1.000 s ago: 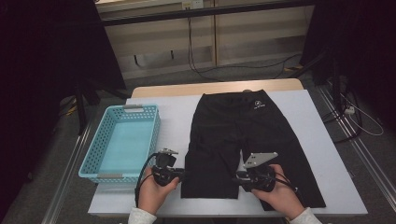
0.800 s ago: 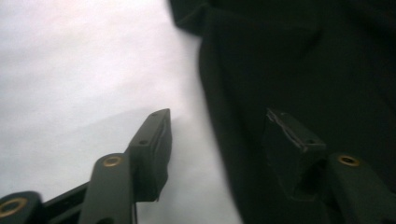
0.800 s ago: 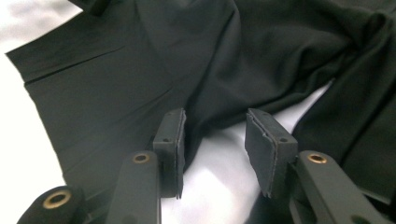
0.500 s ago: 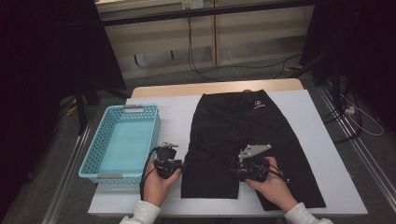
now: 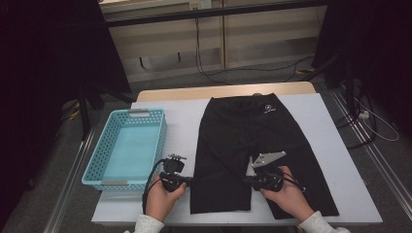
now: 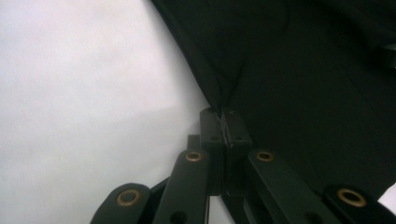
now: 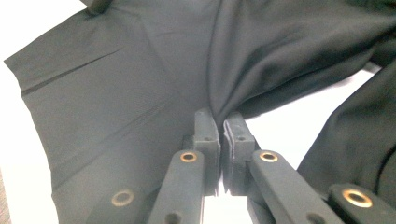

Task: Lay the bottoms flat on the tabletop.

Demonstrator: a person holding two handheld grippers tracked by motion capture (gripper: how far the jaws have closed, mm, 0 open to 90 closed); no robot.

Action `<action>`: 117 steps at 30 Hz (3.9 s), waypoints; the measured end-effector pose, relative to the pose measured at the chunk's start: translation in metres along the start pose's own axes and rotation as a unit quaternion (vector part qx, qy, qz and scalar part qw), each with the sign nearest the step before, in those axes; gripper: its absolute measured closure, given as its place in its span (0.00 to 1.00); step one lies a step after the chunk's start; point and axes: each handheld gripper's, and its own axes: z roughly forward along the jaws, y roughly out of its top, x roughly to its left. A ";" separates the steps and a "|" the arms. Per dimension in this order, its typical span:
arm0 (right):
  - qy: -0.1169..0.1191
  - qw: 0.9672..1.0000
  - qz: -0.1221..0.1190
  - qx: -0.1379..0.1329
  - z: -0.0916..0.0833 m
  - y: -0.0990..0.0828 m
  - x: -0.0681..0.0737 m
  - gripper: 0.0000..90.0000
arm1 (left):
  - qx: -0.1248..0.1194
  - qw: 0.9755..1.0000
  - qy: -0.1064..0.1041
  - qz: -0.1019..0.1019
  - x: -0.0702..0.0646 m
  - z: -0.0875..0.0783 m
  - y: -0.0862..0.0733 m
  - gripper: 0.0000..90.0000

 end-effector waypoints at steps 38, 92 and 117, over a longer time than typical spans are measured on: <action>-0.054 0.997 0.040 -0.048 0.013 0.015 -0.015 0.96 | -0.045 0.998 0.031 0.005 0.000 0.013 0.015 0.66; -0.056 0.998 0.006 -0.018 -0.002 -0.002 -0.008 1.00 | -0.041 0.998 0.045 0.004 0.001 0.014 0.017 0.81; -0.028 0.999 -0.016 0.001 -0.007 -0.002 0.000 1.00 | -0.022 1.000 0.019 -0.006 0.004 0.002 0.011 0.90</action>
